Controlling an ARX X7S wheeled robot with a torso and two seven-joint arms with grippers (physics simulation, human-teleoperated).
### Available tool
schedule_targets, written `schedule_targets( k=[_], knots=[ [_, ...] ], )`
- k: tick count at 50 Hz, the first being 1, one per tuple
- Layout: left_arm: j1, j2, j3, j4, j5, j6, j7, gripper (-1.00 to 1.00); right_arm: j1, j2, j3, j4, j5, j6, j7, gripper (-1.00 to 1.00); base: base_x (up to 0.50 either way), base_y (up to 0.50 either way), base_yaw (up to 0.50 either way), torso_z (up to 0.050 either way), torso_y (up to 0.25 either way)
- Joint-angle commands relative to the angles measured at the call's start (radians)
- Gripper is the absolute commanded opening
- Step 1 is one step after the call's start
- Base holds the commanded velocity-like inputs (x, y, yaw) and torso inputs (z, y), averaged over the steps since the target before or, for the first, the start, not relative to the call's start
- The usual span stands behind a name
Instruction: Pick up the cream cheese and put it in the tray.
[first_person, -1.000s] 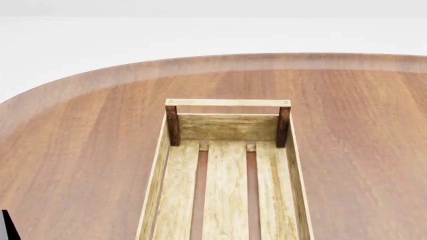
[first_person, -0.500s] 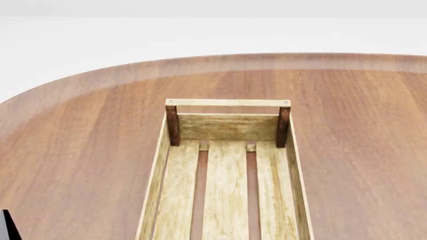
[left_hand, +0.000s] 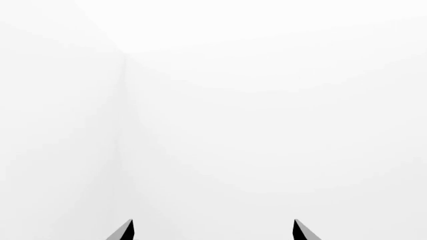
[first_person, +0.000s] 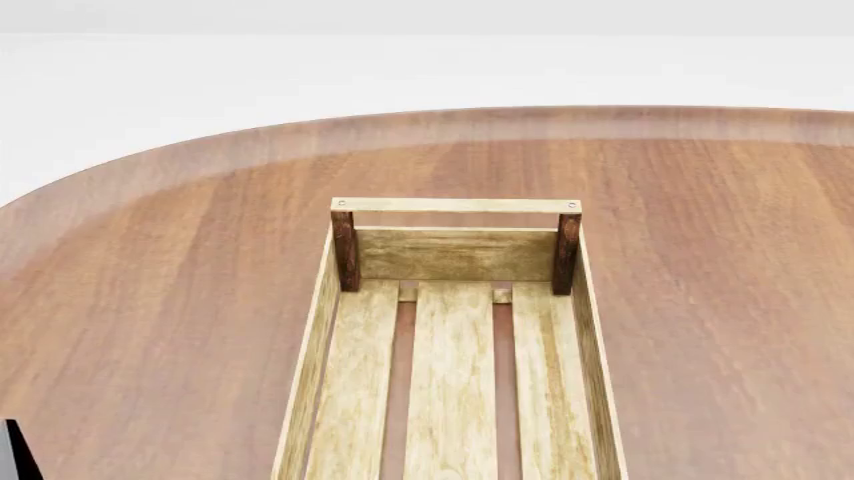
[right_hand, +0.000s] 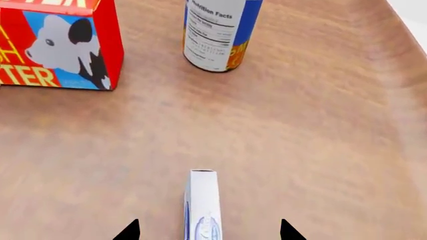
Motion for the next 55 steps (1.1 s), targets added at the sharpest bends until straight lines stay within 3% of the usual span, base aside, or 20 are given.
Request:
schedule_targets(
  k=[1, 30, 31, 46, 55],
  knots=[
    [0.0, -0.002, 0.001, 0.001, -0.001, -0.001, -0.004, 1.0, 0.018, 0.009, -0.005, 0.07, -0.003, -0.026, -0.013, 1.0, 0.0, 0.0, 0.0, 0.0, 0.0],
    [-0.002, -0.006, 0.008, 0.002, 0.002, -0.008, -0.009, 1.0, 0.043, 0.027, -0.007, 0.185, -0.002, -0.075, -0.041, 1.0, 0.0, 0.0, 0.0, 0.0, 0.0],
    [-0.002, -0.006, 0.008, 0.002, 0.002, -0.009, -0.009, 1.0, 0.046, 0.028, -0.011, 0.195, -0.008, -0.078, -0.038, -1.0, 0.0, 0.0, 0.0, 0.0, 0.0],
    [-0.006, -0.007, 0.013, -0.01, 0.007, -0.003, -0.014, 1.0, 0.034, 0.02, -0.023, 0.156, -0.005, -0.09, -0.046, -1.0, 0.0, 0.0, 0.0, 0.0, 0.0],
    [-0.006, -0.01, 0.012, -0.007, 0.002, -0.007, -0.016, 1.0, -0.016, 0.005, -0.043, -0.005, -0.004, -0.06, -0.03, -1.0, 0.0, 0.0, 0.0, 0.0, 0.0]
  ],
)
